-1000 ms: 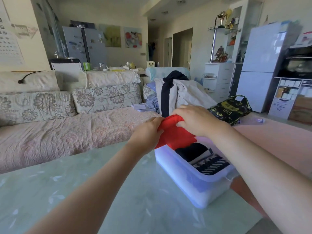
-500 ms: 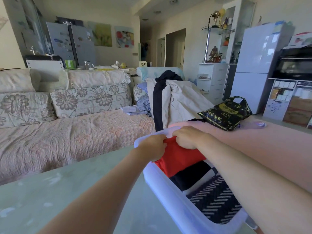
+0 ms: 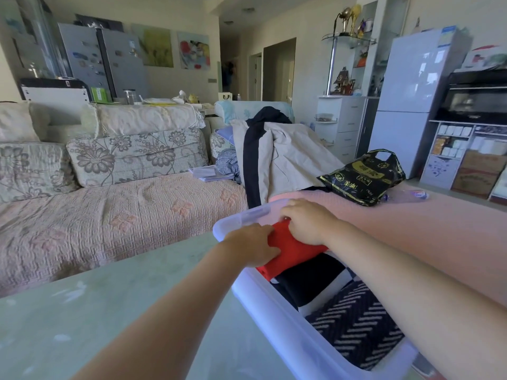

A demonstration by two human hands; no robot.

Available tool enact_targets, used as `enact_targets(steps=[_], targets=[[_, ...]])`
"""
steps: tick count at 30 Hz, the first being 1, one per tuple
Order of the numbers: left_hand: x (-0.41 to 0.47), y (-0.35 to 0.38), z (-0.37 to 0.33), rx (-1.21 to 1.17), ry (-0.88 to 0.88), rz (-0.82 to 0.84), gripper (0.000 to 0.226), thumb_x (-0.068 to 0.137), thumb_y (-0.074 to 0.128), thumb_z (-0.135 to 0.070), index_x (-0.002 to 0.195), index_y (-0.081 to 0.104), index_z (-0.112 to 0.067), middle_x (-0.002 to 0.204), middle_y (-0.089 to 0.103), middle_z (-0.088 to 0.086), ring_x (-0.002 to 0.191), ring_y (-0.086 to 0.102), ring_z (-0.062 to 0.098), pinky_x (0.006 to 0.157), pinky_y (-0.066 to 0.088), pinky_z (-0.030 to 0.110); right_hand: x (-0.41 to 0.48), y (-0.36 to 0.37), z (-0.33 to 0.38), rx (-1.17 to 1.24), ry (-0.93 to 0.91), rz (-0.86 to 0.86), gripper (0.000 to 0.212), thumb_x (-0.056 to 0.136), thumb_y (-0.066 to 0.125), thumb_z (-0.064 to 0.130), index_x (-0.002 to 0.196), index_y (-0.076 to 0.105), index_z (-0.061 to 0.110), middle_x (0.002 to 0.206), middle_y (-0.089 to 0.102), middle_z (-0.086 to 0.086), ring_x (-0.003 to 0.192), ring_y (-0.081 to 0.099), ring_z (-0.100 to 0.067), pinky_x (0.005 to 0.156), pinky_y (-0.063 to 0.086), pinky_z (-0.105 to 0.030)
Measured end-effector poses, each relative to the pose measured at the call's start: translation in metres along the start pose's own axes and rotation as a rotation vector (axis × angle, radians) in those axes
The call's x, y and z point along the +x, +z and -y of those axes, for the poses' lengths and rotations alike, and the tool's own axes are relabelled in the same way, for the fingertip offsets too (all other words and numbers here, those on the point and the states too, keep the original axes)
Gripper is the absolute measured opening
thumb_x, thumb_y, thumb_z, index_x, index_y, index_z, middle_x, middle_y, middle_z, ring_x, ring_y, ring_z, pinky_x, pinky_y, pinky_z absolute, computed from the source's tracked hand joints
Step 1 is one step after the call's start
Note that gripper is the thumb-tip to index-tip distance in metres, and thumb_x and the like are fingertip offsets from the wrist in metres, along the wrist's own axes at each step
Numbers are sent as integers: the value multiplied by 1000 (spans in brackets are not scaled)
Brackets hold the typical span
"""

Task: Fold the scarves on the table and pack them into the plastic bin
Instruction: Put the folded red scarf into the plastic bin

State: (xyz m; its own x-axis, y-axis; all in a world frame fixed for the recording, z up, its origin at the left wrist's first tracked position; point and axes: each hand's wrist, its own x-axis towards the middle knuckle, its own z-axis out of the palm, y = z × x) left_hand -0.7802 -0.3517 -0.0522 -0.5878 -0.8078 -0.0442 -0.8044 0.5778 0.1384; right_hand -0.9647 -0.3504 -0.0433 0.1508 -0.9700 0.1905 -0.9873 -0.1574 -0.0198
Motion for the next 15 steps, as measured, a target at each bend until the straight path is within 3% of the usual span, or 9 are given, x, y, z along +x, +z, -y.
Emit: enact_targets(steps=[3,6,9,11,13,15], targets=[[1,1,-2,58,-46,77,48,97,37,-48,134,49,-19,123,59,6,111,56,25,89,46,38,-21,-8,3,55,-17,254,71,78,52,18,145,44,41,153,39,8,141,35,-16,115,34,-37],[-1,2,-8,100,-62,37,56,92,37,-56,130,51,-17,125,55,8,115,50,28,90,43,38,-37,-6,5,-116,-35,416,99,78,62,12,157,9,40,166,8,7,152,13,-17,121,23,-37],[-3,5,-13,47,-60,45,81,77,53,-68,141,37,-20,130,50,5,119,45,27,86,40,36,-34,7,0,-152,-15,316,97,85,60,5,157,6,40,166,6,2,152,15,-20,115,30,-36],[-3,6,-13,58,-69,64,98,75,58,-68,153,15,-26,144,40,4,131,38,29,96,40,41,-28,14,-1,-128,-43,231,88,89,57,5,157,13,38,164,16,3,149,25,-22,109,36,-37],[-2,4,-12,79,-84,59,102,79,55,-67,156,0,-30,156,26,7,140,28,33,106,34,46,-26,15,-2,-137,-64,154,81,91,55,5,157,17,35,162,22,6,146,28,-20,106,40,-37],[-1,5,-10,121,-74,83,90,87,42,-68,156,-2,-32,162,12,7,146,17,32,114,23,48,-27,15,-3,-198,-45,204,89,89,59,7,158,10,34,165,14,5,150,21,-19,110,37,-38]])
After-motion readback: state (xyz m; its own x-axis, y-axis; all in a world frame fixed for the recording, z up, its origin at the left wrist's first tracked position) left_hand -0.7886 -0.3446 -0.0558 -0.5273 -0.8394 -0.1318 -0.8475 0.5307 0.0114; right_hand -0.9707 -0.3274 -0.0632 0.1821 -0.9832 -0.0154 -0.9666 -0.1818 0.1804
